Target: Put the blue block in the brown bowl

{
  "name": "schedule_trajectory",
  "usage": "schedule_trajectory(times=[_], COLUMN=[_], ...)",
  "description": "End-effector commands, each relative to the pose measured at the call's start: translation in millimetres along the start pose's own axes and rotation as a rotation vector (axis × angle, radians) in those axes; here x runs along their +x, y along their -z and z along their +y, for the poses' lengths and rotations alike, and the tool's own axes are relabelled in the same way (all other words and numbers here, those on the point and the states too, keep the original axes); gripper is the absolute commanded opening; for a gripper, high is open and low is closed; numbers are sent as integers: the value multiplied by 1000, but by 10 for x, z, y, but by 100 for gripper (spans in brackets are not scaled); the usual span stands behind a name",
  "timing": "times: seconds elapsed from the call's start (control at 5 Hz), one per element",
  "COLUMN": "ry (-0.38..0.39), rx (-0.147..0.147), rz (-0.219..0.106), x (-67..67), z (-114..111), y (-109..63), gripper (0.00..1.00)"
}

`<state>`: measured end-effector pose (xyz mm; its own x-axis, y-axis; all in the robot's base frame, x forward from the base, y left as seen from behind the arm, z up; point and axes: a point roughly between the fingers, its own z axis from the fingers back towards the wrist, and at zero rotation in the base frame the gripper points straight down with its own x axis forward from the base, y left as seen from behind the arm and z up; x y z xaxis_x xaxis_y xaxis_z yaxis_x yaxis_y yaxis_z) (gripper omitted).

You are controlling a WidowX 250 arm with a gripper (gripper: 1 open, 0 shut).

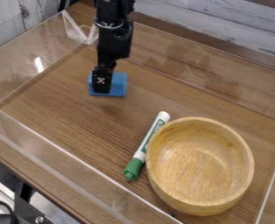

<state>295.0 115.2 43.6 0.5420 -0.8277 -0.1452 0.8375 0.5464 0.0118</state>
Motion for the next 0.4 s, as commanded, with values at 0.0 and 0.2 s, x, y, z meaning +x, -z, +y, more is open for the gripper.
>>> schedule_trajectory(times=[0.0, 0.2], ry=[-8, -7], rx=[47, 49], rz=[-8, -18], x=[-43, -23], z=[79, 94], y=[-97, -42], gripper=[100, 100])
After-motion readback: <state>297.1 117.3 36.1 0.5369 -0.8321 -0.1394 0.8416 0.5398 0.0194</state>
